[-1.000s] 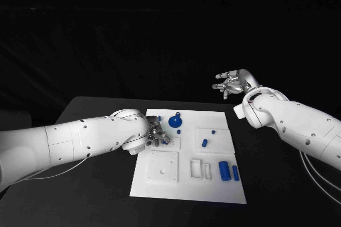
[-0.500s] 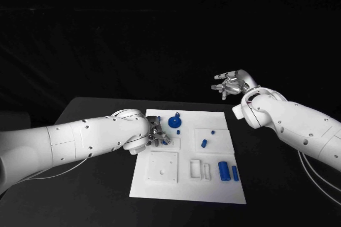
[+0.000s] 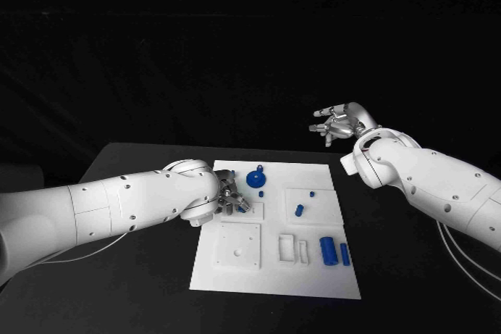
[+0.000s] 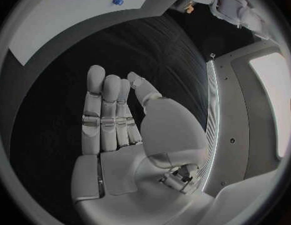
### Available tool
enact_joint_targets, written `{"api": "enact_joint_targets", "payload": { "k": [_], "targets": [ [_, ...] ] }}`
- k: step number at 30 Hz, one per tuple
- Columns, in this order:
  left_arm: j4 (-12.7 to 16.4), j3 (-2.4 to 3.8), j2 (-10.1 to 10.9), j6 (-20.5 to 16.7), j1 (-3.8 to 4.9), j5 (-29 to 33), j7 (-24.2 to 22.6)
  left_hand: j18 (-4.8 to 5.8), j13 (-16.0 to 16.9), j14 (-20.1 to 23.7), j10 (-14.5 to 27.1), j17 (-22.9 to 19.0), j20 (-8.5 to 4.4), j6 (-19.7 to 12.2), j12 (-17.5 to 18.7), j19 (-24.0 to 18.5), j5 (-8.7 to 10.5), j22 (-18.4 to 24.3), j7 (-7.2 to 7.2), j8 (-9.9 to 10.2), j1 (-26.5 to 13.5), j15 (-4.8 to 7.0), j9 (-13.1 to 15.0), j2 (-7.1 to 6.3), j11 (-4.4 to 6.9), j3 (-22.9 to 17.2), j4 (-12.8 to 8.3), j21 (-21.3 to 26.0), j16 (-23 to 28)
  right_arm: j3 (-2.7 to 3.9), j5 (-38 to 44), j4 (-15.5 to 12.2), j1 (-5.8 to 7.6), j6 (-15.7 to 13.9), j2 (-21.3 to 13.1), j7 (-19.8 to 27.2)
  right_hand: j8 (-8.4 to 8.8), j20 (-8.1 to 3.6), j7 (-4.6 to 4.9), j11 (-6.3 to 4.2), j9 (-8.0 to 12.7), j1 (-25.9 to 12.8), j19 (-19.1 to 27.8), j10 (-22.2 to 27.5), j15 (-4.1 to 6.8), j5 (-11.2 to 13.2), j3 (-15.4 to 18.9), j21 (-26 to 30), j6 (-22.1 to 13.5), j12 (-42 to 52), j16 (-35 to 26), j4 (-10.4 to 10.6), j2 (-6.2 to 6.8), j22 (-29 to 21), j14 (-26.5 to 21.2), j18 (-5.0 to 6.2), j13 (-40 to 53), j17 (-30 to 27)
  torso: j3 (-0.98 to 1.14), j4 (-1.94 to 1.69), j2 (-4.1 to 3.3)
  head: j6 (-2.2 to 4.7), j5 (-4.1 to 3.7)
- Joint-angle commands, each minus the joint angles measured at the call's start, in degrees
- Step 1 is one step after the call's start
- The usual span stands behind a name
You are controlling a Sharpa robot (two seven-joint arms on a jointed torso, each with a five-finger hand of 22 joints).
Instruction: Assemble the parts on the task board
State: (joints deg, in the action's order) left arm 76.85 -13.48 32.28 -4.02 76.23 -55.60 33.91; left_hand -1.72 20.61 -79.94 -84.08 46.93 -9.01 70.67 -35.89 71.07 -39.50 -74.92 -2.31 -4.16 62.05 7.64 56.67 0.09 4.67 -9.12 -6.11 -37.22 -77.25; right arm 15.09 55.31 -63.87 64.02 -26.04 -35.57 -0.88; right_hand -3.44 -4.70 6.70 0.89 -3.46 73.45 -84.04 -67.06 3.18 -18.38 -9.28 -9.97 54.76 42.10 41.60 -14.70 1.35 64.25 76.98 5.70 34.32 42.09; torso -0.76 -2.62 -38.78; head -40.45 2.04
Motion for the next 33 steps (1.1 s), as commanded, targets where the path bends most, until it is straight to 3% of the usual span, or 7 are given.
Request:
{"api": "enact_joint_targets", "payload": {
  "k": [1,5,9,12,24,33],
  "targets": [
    [0.29,-0.34,-0.56,2.06,-0.60,-0.05,-0.17,0.84,0.11,-0.29,-2.72,0.27,0.02,8.25,-0.39,0.54,1.35,-1.04,5.29,0.07,1.43,0.31,0.32,1.68,0.56,-2.57,-2.71,0.29,-0.30,0.01,0.56,0.05,-0.05,0.92,0.10,0.21,-0.04,0.42,0.68,-0.43,-0.06,-0.50,-1.28,0.76,0.01,-0.26,-0.36,0.34,0.84,0.23,0.01,-0.04,0.17,0.07,-0.55,0.95,-0.10,-0.07,-0.02,-0.01,0.01,0.08,-0.09],
    [0.24,-0.34,-0.61,1.92,-0.60,-0.19,-0.25,0.88,0.03,-0.48,-2.72,0.90,0.09,8.59,-1.03,0.60,8.55,-1.05,5.42,0.08,1.86,0.26,1.33,2.15,0.61,-3.70,-1.83,0.16,-0.69,0.00,0.58,0.12,-0.11,0.99,0.17,0.21,-0.04,0.41,0.69,-0.42,-0.07,-0.50,-1.28,0.79,0.01,-0.53,-0.43,0.38,0.82,0.20,0.00,-0.08,0.20,0.10,-0.56,0.95,-0.12,-0.07,-0.03,-0.01,0.00,0.09,-0.09],
    [0.21,-0.34,-0.68,1.83,-0.60,-0.27,-0.31,0.86,-0.22,-0.52,-2.72,1.08,0.09,8.90,-1.28,0.61,10.19,-1.04,5.54,0.09,1.93,0.28,2.12,1.80,0.62,-4.15,-0.76,0.09,-0.80,0.00,0.61,0.19,-0.17,1.05,0.23,0.19,-0.05,0.42,0.69,-0.42,-0.07,-0.54,-1.27,0.79,0.01,-0.65,-0.46,0.40,0.83,0.19,-0.01,-0.07,0.19,0.11,-0.57,0.95,-0.14,-0.08,-0.01,-0.04,-0.01,0.08,-0.12],
    [0.20,-0.34,-0.76,1.83,-0.60,-0.49,-0.37,0.89,-0.41,-0.57,-2.72,1.25,0.09,9.05,-1.47,0.61,12.49,-1.04,5.61,0.12,2.24,0.28,2.53,1.94,0.63,-3.77,-0.03,0.04,-0.90,-0.01,0.64,0.21,-0.21,1.11,0.25,0.18,-0.04,0.42,0.68,-0.42,-0.06,-0.56,-1.27,0.80,0.01,-0.78,-0.50,0.42,0.80,0.18,-0.01,-0.11,0.25,0.12,-0.58,0.95,-0.15,-0.08,-0.03,0.00,0.01,0.11,-0.14],
    [0.20,-0.33,-1.05,1.92,-0.61,-1.20,-0.52,0.88,-0.90,-0.79,-2.72,1.91,0.13,9.46,-2.14,0.68,14.52,-1.05,5.76,0.04,2.92,0.25,3.51,2.38,0.68,-3.02,1.16,-0.12,-1.29,-0.01,0.69,0.30,-0.32,1.36,0.37,0.16,-0.04,0.42,0.70,-0.41,-0.07,-0.64,-1.27,0.80,0.01,-1.07,-0.63,0.47,0.81,0.14,-0.03,-0.13,0.27,0.17,-0.60,0.95,-0.19,-0.10,-0.02,0.00,0.01,0.08,-0.22],
    [0.25,-0.33,-1.17,2.08,-0.64,-1.43,-0.68,0.85,-1.68,-1.01,-2.72,2.61,0.18,9.92,-2.79,0.69,14.29,-1.05,5.91,0.04,3.02,0.21,4.85,2.70,0.74,-2.76,1.42,-0.37,-1.68,-0.02,0.69,0.38,-0.47,1.44,0.45,0.15,-0.04,0.42,0.69,-0.41,-0.06,-0.80,-1.27,0.82,0.01,-1.30,-0.76,0.54,0.78,0.13,-0.03,-0.14,0.34,0.22,-0.60,0.95,-0.22,-0.11,0.00,0.03,0.01,0.08,-0.32]
  ]
}}
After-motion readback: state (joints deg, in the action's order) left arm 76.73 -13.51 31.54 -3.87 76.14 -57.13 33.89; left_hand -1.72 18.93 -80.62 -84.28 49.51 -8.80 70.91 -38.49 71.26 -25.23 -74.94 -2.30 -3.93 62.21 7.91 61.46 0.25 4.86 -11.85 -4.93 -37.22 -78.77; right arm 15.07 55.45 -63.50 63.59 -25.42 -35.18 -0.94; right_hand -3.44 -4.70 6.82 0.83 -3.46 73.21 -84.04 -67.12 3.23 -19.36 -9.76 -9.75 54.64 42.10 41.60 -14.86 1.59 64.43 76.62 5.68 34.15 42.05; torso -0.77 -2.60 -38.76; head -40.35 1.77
